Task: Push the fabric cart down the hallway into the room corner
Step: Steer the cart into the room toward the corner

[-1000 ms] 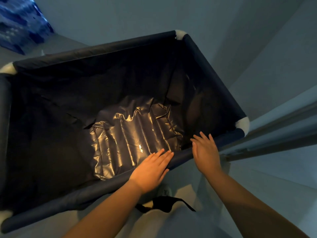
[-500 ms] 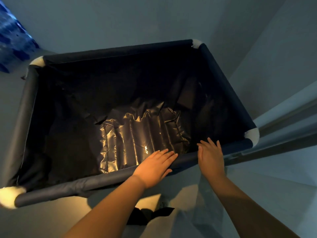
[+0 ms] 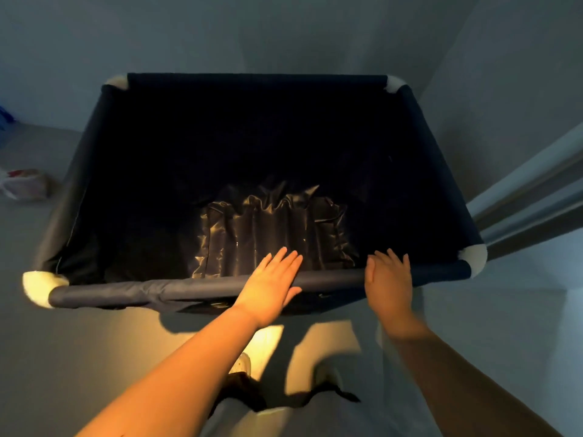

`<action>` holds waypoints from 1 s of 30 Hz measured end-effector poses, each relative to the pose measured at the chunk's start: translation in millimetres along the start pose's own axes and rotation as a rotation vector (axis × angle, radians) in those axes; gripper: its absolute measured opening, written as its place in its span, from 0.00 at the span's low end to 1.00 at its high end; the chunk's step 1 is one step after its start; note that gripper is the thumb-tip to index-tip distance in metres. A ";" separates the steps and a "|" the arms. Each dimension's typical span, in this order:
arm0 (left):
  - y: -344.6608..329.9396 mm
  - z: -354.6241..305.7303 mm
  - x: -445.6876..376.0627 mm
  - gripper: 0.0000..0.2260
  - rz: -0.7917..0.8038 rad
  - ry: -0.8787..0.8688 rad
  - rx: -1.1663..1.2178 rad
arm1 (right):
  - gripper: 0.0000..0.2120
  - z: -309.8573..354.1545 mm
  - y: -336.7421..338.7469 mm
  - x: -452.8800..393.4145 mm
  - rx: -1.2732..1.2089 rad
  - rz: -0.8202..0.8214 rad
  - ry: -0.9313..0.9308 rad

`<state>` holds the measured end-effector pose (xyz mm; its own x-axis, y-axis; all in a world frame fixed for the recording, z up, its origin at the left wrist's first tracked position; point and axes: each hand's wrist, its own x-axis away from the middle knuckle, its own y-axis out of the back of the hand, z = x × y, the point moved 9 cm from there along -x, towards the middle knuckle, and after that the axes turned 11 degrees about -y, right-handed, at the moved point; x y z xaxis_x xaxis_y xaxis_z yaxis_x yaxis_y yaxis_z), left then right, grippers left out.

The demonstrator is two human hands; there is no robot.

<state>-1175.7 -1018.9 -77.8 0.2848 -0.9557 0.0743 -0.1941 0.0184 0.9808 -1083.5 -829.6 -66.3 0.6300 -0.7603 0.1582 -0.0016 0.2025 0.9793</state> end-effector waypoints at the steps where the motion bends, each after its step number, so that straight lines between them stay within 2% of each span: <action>1: 2.7 13.8 8.0 0.26 -0.014 0.011 0.013 | 0.21 7.8 -0.9 2.1 -0.005 -0.003 -0.028; 5: 11.3 70.6 36.8 0.26 -0.034 0.054 -0.008 | 0.22 45.7 -7.2 15.0 -0.016 -0.016 -0.087; 12: 32.4 155.6 68.0 0.25 -0.068 0.165 -0.016 | 0.25 120.1 -22.0 31.1 -0.034 0.020 -0.075; 18: 44.4 211.5 61.5 0.26 -0.010 0.215 -0.021 | 0.28 174.3 -32.9 24.8 0.040 0.080 -0.040; 22: 46.6 242.0 59.0 0.26 0.048 0.204 -0.100 | 0.28 199.2 -38.1 19.1 0.042 0.149 -0.003; 30: 52.0 272.4 57.8 0.25 -0.015 0.205 -0.113 | 0.28 228.9 -42.2 16.6 0.034 0.130 0.025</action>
<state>-1425.0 -1153.3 -71.6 0.4741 -0.8765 0.0837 -0.0851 0.0490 0.9952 -1250.8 -992.1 -76.1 0.6421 -0.7131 0.2816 -0.1108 0.2771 0.9544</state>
